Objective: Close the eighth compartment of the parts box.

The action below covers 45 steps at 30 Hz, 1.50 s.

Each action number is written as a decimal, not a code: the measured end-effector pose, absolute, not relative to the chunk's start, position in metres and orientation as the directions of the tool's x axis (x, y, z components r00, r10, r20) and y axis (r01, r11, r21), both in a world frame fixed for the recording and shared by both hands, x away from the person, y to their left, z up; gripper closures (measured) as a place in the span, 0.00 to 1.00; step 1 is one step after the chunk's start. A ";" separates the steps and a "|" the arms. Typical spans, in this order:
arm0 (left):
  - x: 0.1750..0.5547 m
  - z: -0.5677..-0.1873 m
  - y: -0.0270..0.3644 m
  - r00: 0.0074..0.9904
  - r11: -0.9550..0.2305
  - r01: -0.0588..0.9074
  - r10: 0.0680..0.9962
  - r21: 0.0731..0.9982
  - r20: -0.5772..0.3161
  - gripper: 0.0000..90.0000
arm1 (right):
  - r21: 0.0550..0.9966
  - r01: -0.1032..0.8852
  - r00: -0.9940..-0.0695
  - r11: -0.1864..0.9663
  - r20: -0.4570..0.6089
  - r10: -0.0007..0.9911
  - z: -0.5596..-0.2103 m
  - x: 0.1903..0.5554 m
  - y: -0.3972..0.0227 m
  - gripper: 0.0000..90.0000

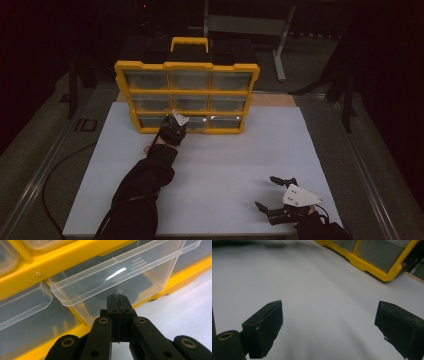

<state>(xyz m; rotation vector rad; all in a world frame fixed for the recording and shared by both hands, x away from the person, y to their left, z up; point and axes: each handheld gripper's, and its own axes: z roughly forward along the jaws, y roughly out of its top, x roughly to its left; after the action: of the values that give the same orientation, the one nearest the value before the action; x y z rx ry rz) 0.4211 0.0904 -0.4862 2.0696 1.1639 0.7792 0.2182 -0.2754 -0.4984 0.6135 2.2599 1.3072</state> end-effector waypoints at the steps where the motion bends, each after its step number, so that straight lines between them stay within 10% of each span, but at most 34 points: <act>1: 0.422 -0.486 0.090 0.434 -0.415 0.508 0.880 0.755 0.192 0.99 | 0.880 0.150 -0.797 0.450 -0.162 0.582 -0.498 0.218 -0.275 0.09; 45: 0.430 -0.484 0.080 0.405 -0.391 0.545 0.897 0.741 0.175 0.99 | 0.880 0.150 -0.799 0.451 -0.161 0.580 -0.499 0.219 -0.276 0.09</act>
<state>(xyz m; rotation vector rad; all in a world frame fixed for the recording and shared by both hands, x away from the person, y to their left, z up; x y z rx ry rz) 0.4301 0.0803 -0.4837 2.0719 1.2235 0.7708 0.2187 -0.2757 -0.4989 0.6120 2.2628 1.3081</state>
